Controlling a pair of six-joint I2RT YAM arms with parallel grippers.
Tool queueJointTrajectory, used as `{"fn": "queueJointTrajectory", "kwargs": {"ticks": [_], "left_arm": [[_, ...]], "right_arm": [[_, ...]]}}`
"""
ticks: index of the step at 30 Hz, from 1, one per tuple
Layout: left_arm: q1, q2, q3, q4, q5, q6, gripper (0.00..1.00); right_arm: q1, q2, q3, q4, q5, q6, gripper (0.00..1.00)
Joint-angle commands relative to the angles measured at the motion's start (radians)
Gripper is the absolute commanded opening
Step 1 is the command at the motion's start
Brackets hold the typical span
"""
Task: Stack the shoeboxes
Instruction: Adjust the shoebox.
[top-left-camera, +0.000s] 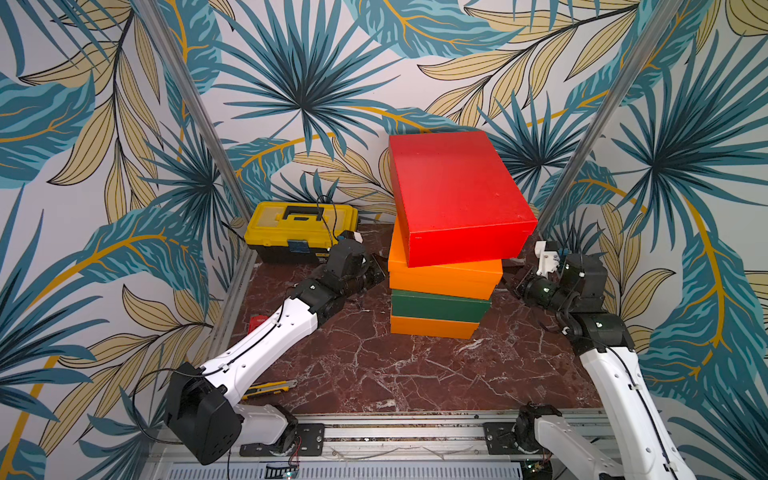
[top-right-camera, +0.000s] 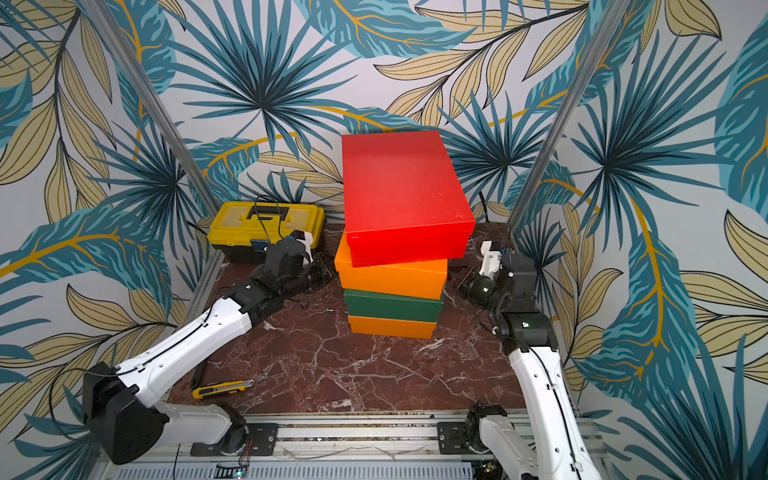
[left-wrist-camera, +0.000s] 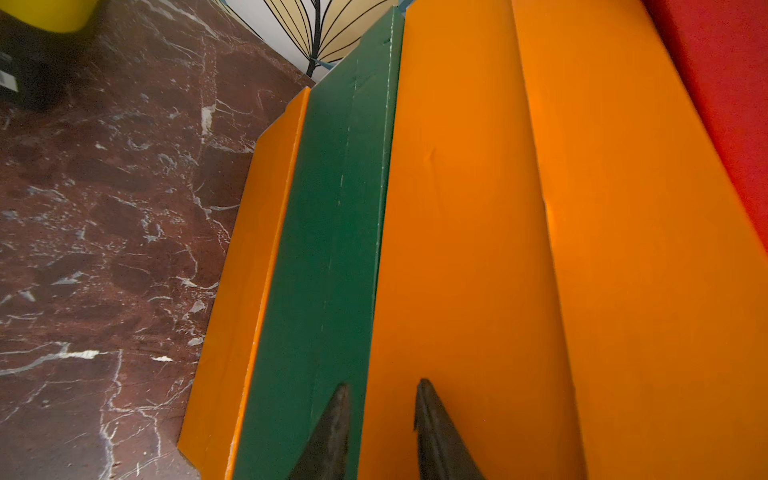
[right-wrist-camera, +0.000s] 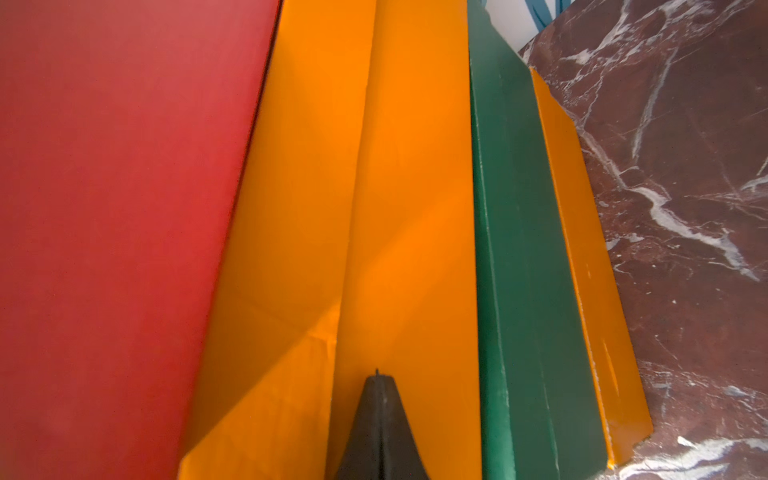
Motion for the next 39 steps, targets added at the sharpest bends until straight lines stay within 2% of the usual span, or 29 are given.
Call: {"fn": "queueJointTrajectory", "kwargs": {"ticks": [1,14,30,39], "left_arm": [[-0.047,-0.004,0.033,0.05,0.074,-0.004,0.29],[-0.058,-0.064,-0.024,0.05,0.062,-0.025,0.29],[-0.077,-0.051,-0.033,0.05,0.058,-0.036,0.29],[-0.076,-0.064,-0.036,0.048,0.032,-0.025,0.29]], "right_arm": [[0.015,-0.018,-0.008,-0.016,-0.046,-0.019,0.0],[0.014,-0.048,-0.012,-0.055,-0.019,-0.029,0.0],[0.012,0.013,0.013,-0.044,-0.019,-0.046,0.0],[0.011,-0.014,-0.005,-0.071,0.0,-0.062,0.0]]}}
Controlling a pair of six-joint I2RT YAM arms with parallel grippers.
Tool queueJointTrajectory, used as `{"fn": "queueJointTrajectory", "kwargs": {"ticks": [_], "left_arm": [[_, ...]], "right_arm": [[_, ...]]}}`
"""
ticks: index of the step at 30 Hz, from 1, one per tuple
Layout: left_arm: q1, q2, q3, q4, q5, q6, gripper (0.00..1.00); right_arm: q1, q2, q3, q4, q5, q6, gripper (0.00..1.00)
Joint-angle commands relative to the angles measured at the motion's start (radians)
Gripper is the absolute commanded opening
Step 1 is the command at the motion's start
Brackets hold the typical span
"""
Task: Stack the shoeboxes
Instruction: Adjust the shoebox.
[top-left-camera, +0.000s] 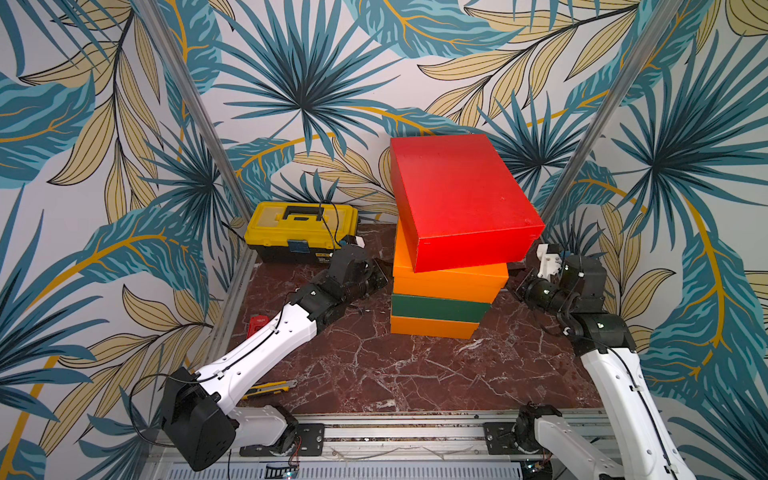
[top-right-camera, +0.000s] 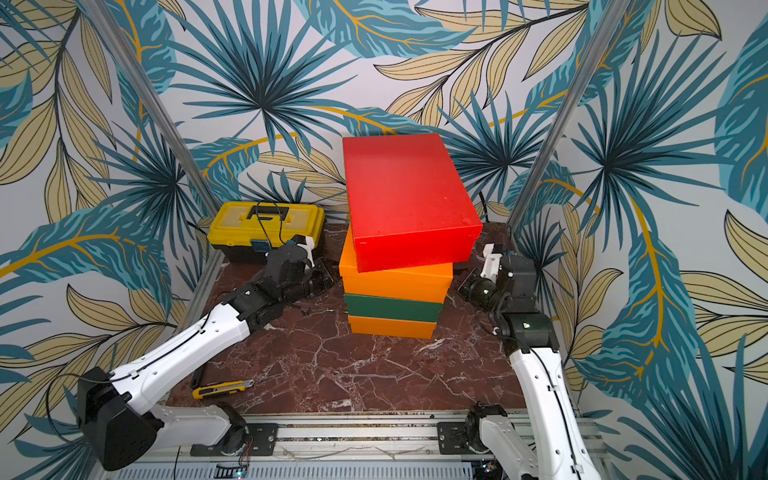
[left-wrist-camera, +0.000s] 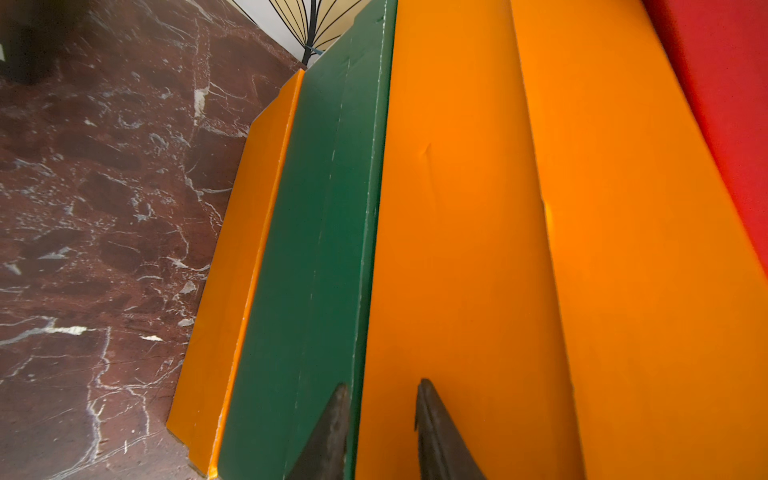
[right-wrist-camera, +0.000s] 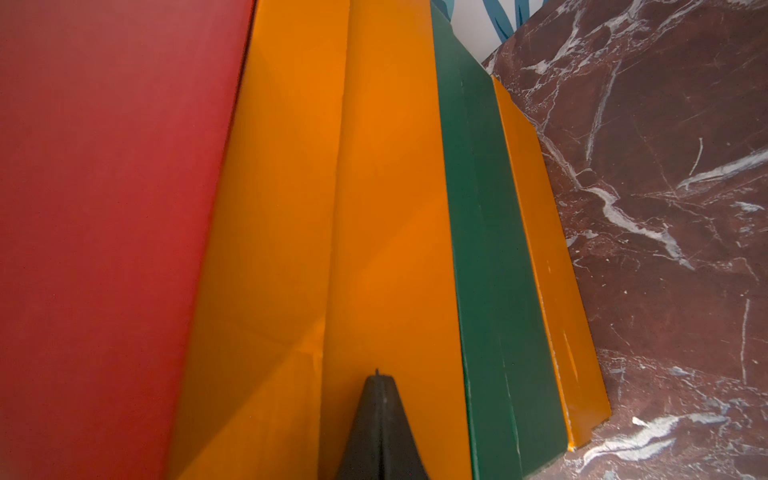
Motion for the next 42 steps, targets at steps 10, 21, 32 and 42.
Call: {"fn": "queueJointTrajectory", "kwargs": {"ticks": [10,21,32,42], "left_arm": [[-0.032,-0.048,-0.027,0.053,0.042,0.012,0.3],[-0.031,-0.048,-0.023,0.053,0.025,0.021,0.3],[-0.031,-0.046,-0.021,0.053,0.015,0.025,0.3],[-0.021,-0.083,-0.046,0.053,-0.029,0.037,0.3]], "right_arm": [[-0.012,-0.004,-0.007,-0.025,-0.047,-0.042,0.02],[-0.013,0.042,0.006,0.009,-0.08,-0.041,0.04],[-0.014,0.063,0.022,-0.008,-0.058,-0.066,0.04],[-0.054,0.063,0.039,-0.059,-0.017,-0.098,0.04]]}}
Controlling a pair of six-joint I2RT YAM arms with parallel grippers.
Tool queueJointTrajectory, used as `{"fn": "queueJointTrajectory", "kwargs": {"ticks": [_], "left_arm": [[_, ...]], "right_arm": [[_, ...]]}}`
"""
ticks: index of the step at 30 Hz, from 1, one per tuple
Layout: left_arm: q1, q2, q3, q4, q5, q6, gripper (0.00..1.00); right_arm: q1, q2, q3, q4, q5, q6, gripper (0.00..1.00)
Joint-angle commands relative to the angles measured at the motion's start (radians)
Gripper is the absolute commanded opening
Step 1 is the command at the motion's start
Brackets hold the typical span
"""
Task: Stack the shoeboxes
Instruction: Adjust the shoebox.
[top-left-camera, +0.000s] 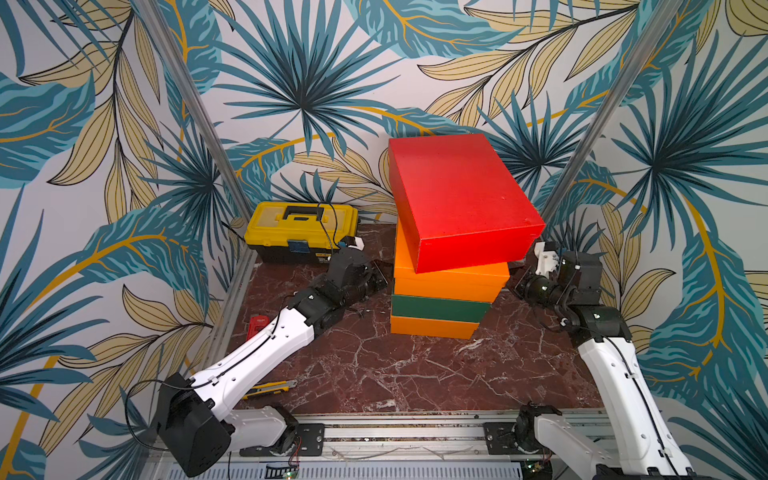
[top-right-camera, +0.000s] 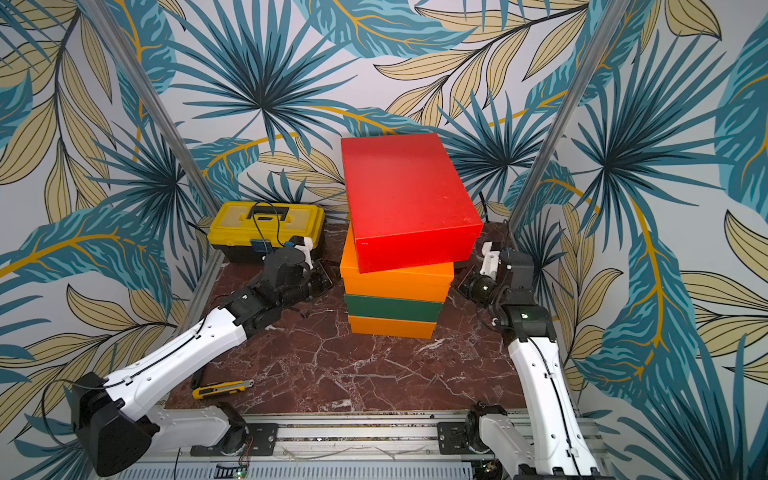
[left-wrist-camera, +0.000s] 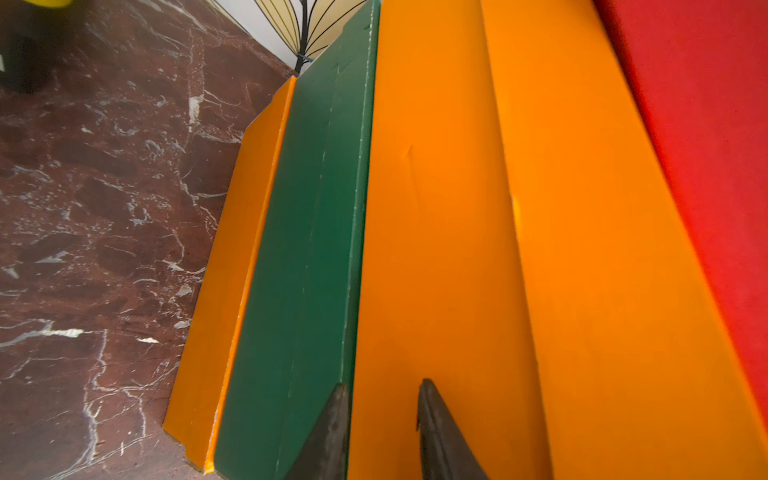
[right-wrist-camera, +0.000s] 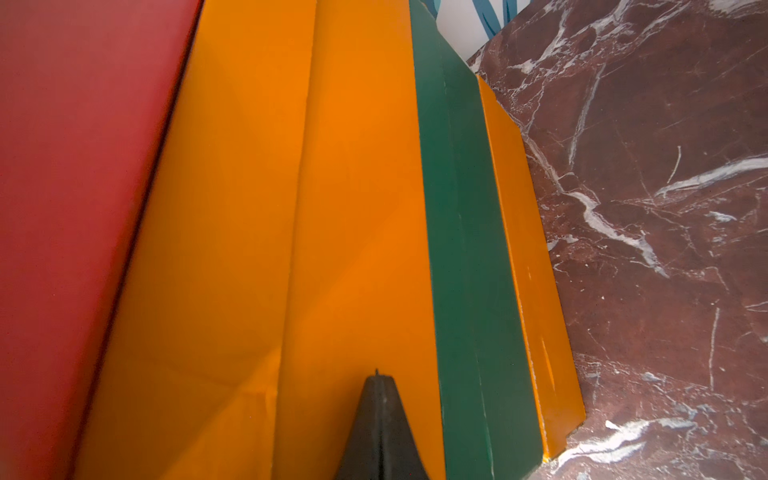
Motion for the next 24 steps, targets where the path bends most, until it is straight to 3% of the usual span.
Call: {"fn": "queueJointTrajectory", "kwargs": {"ticks": [1,12,24], "left_arm": [[-0.001,-0.05,-0.025,0.034,-0.008,0.031,0.3],[0.037,-0.083,-0.036,0.034,0.006,0.032,0.31],[0.043,-0.072,0.015,0.007,0.001,0.052,0.31]], "right_arm": [[-0.018,0.004,0.021,-0.038,0.002,-0.032,0.05],[-0.025,0.0,-0.002,0.0,-0.089,0.024,0.04],[-0.023,-0.002,-0.009,-0.011,-0.094,0.004,0.05]]}}
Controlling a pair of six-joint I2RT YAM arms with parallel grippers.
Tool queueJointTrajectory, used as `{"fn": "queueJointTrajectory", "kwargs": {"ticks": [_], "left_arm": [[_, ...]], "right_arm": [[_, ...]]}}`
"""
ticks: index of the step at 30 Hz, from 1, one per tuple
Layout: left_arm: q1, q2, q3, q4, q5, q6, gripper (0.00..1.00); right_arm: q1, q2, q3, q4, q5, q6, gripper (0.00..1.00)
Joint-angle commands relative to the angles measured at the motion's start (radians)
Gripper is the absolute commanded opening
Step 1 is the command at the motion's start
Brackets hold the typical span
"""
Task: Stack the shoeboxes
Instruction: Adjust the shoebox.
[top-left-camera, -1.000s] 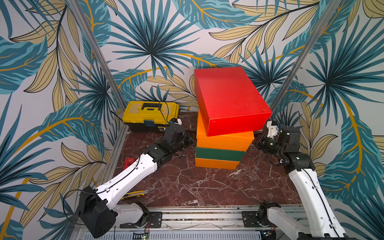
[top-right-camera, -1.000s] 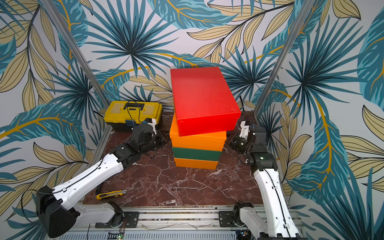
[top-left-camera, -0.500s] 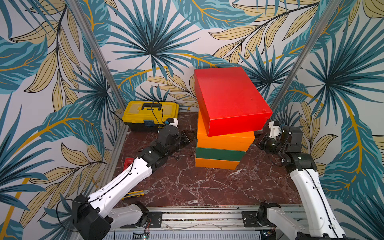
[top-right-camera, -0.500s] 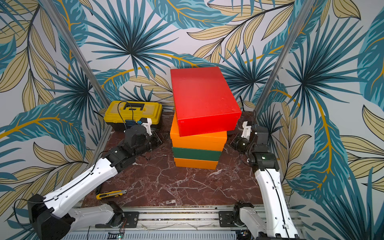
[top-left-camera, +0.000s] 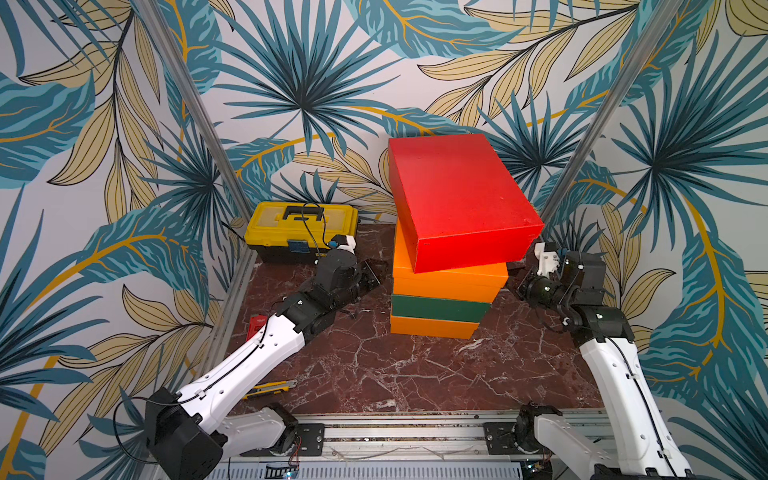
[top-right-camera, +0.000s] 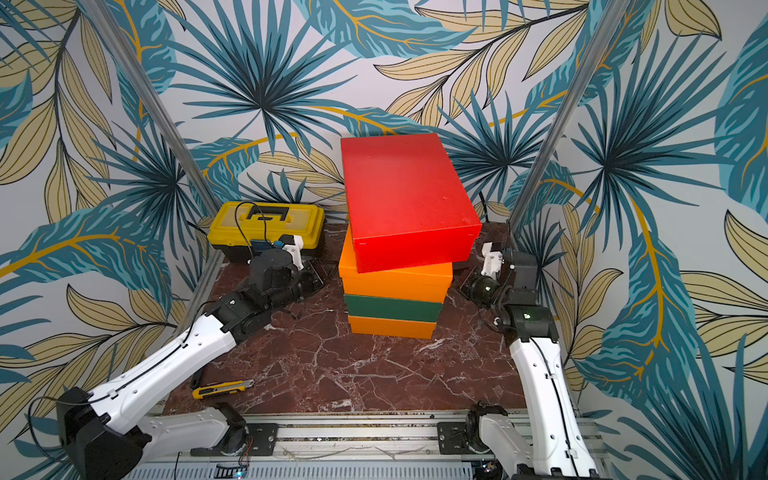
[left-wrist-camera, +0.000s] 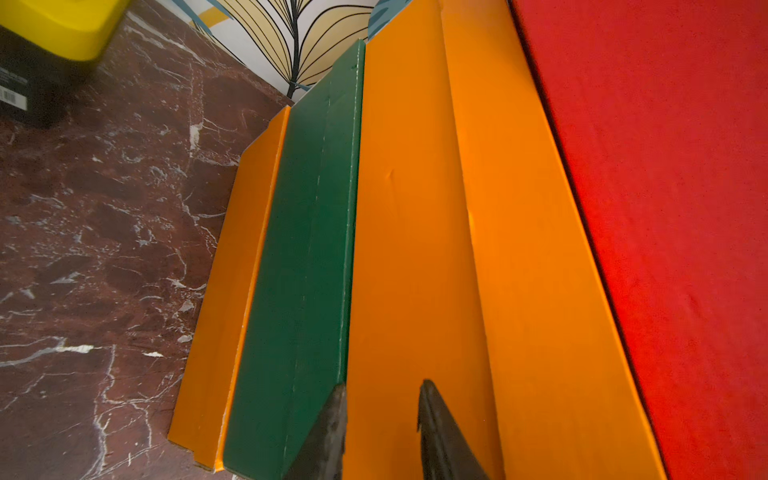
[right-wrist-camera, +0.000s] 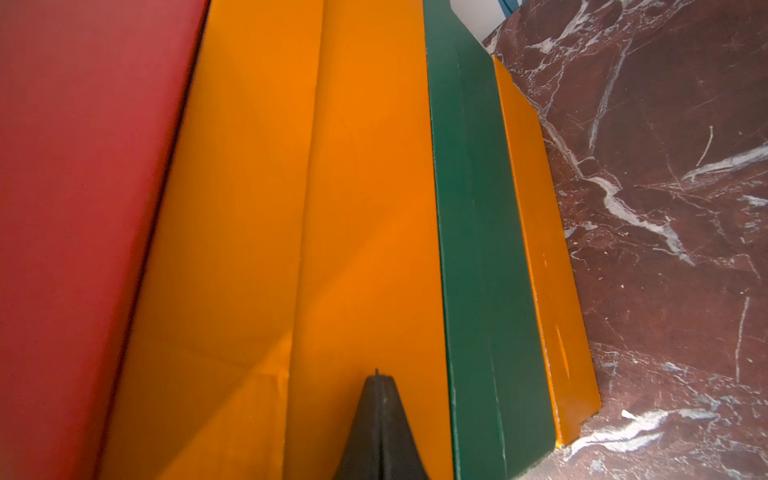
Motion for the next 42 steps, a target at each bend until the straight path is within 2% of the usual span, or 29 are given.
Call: {"fn": "queueJointTrajectory", "kwargs": {"ticks": [1,4,6,13,21,30,42], "left_arm": [[0.007,-0.01,0.048,-0.012,-0.011,0.033,0.31],[0.01,-0.021,0.072,-0.045,-0.023,0.049,0.31],[0.013,-0.025,0.095,-0.06,-0.027,0.061,0.31],[0.015,0.033,0.227,-0.096,0.012,0.104,0.32],[-0.013,0.136,0.375,-0.102,0.069,0.121,0.32],[-0.028,0.183,0.439,-0.102,0.079,0.121,0.33],[-0.029,0.175,0.465,-0.124,0.03,0.147,0.35]], "right_arm": [[-0.003,0.0,-0.011,-0.001,-0.014,-0.009,0.05],[-0.005,0.002,-0.001,-0.01,0.001,-0.03,0.05],[-0.01,0.016,0.036,-0.071,0.06,-0.064,0.04],[-0.085,0.102,0.187,-0.165,0.15,-0.109,0.04],[-0.086,0.104,0.378,-0.18,0.142,-0.142,0.04],[-0.081,0.05,0.353,-0.1,-0.069,-0.072,0.04],[-0.064,-0.064,0.243,-0.088,-0.153,0.0,0.05]]}}
